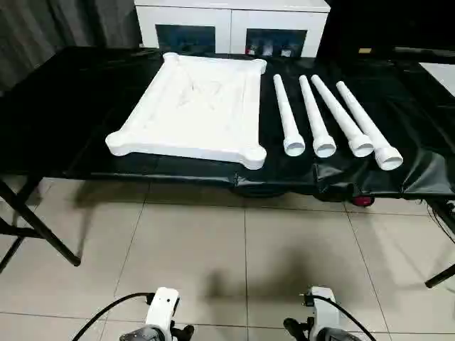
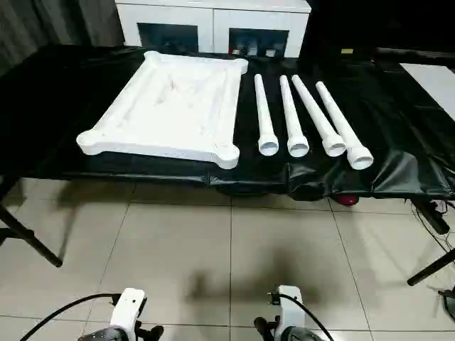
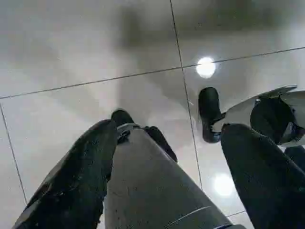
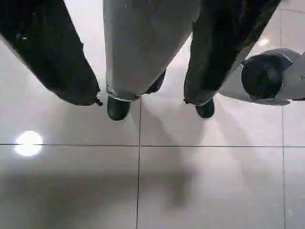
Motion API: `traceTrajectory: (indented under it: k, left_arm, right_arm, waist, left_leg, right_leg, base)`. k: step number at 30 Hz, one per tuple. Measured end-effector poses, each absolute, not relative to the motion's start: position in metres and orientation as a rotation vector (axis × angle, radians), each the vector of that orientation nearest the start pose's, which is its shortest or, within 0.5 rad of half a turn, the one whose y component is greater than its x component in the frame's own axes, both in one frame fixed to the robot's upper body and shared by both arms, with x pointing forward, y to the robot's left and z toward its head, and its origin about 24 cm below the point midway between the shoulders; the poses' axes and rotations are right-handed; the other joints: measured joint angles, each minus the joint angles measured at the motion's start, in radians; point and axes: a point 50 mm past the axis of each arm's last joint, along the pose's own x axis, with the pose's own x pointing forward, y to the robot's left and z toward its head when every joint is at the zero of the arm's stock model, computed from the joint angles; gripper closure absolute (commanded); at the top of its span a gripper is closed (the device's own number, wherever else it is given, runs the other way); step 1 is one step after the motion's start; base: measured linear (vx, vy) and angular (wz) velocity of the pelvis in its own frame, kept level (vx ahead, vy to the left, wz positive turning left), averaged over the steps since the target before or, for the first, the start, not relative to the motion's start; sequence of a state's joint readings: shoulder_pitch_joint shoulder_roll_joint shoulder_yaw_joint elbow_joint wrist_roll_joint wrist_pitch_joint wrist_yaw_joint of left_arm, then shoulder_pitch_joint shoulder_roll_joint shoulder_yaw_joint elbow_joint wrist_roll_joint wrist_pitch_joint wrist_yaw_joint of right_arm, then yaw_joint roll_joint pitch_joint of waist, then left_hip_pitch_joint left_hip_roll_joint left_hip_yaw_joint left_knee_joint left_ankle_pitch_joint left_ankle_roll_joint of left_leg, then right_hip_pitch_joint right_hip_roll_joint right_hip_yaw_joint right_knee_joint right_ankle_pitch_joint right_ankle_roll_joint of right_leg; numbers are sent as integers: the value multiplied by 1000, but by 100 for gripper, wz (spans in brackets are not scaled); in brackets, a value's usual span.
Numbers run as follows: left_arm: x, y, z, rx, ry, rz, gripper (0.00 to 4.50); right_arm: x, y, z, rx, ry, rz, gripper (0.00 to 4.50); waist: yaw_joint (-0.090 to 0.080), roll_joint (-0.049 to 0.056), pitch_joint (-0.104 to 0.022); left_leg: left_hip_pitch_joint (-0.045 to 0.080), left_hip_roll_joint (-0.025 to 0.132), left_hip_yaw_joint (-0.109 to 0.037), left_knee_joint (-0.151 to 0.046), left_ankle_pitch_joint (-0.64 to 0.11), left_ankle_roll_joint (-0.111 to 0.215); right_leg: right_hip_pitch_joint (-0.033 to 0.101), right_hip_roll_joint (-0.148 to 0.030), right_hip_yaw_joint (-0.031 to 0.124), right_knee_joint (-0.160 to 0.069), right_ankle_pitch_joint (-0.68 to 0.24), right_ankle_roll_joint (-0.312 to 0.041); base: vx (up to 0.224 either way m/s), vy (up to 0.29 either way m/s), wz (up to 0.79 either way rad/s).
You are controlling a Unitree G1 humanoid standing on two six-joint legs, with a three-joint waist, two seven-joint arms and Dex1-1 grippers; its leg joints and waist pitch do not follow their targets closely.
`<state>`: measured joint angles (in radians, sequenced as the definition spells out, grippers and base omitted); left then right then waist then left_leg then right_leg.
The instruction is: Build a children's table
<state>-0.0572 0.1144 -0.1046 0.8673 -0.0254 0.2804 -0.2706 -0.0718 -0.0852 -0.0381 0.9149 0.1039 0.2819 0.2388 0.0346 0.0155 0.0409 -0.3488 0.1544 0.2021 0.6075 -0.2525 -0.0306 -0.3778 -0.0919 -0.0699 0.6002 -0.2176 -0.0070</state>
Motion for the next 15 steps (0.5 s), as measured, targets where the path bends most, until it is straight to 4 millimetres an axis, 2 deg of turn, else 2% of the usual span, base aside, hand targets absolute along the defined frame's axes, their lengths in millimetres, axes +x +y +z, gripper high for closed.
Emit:
traceTrajectory:
  k: [9,10,11,12,13,15]
  left_arm:
    - [160,162,-138,-4,1109,-272,63]
    - [163,167,-145,25,1175,-199,63]
    - [170,171,-145,56,1218,-148,63]
    - [178,178,-142,81,1203,-106,63]
    - [182,187,-140,106,1187,-70,63]
    - [181,196,-139,128,1178,-38,63]
  right_arm:
    - [160,-169,-140,178,1107,115,131]
    - [166,-169,-146,117,1171,77,131]
    - [179,-172,-143,55,1191,49,131]
    - [191,-172,-138,28,1155,33,131]
    - [193,-171,-138,22,1137,22,131]
    - [183,-168,-143,33,1164,15,131]
  waist:
    - [0,0,0]
    - [-2,39,8]
    - [-14,45,8]
    - [-25,70,11]
    - [-28,82,6]
    - [-24,94,-2]
  left_leg:
    - [0,0,0,0,0,0]
    - [2,1,-5,6,0,-1]
    - [-7,5,-4,23,-3,3]
    - [-10,-1,-3,18,-2,2]
    - [-6,-2,1,12,-1,2]
    - [3,-2,-2,11,-2,2]
  right_leg:
    - [0,0,0,0,0,0]
    - [1,3,-2,0,2,-6]
    - [-4,4,-1,3,7,-9]
    - [-7,-1,2,3,11,-8]
    - [-6,-4,3,0,11,-8]
    - [6,-3,2,1,5,1]
  base:
    - [0,0,0]
    - [0,0,0]
    - [0,0,0]
    - [0,0,0]
    - [-65,39,-1]
    - [0,0,0]
